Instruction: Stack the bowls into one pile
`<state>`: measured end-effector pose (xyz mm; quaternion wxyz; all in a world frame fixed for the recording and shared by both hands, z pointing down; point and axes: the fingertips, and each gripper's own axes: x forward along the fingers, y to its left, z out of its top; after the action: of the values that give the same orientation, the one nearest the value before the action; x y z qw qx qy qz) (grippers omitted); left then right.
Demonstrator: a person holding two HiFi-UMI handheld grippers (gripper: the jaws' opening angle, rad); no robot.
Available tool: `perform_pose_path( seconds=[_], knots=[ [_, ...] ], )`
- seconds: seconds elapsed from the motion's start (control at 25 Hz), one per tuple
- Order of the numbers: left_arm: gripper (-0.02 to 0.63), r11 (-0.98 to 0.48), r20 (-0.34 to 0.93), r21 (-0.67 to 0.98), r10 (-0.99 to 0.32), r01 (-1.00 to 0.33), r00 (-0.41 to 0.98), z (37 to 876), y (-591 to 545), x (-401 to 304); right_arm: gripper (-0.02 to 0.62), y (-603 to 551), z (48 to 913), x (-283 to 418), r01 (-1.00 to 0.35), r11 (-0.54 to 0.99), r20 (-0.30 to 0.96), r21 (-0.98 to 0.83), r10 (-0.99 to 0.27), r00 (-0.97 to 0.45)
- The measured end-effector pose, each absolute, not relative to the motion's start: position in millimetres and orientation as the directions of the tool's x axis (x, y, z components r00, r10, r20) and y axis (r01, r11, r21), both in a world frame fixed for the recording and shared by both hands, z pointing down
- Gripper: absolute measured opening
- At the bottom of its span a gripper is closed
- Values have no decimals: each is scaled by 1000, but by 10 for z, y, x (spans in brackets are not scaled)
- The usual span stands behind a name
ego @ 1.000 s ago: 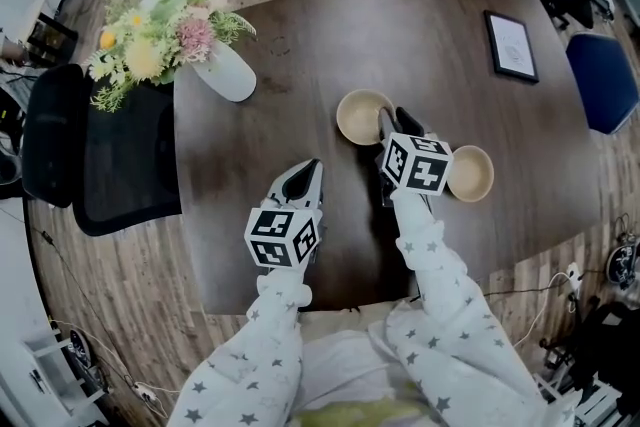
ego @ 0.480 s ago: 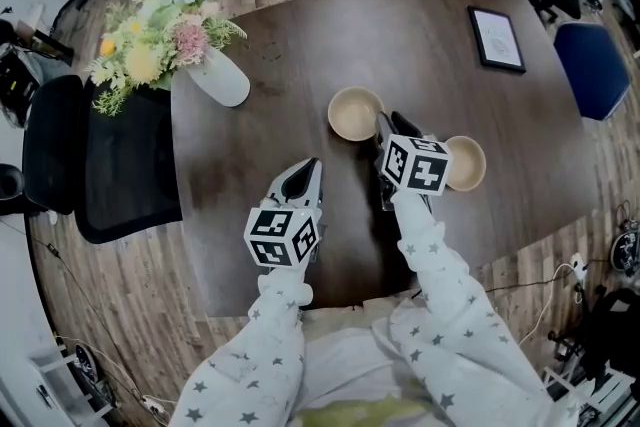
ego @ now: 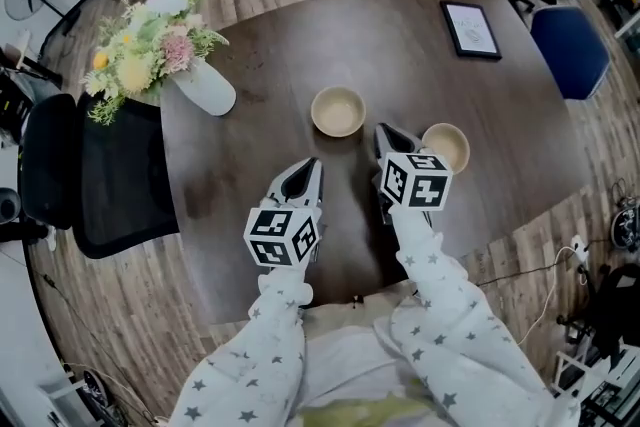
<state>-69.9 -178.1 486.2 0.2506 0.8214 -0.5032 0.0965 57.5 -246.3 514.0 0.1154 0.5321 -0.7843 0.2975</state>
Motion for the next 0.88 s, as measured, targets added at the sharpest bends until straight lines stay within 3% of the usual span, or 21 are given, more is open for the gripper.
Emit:
perform_pose_path(
  seconds=[0.88],
  knots=[
    [25, -543, 387, 326, -670, -774, 634, 4853, -1672, 197, 21, -1900, 5025, 1997, -933, -45, 465, -356, -875, -135]
  ],
)
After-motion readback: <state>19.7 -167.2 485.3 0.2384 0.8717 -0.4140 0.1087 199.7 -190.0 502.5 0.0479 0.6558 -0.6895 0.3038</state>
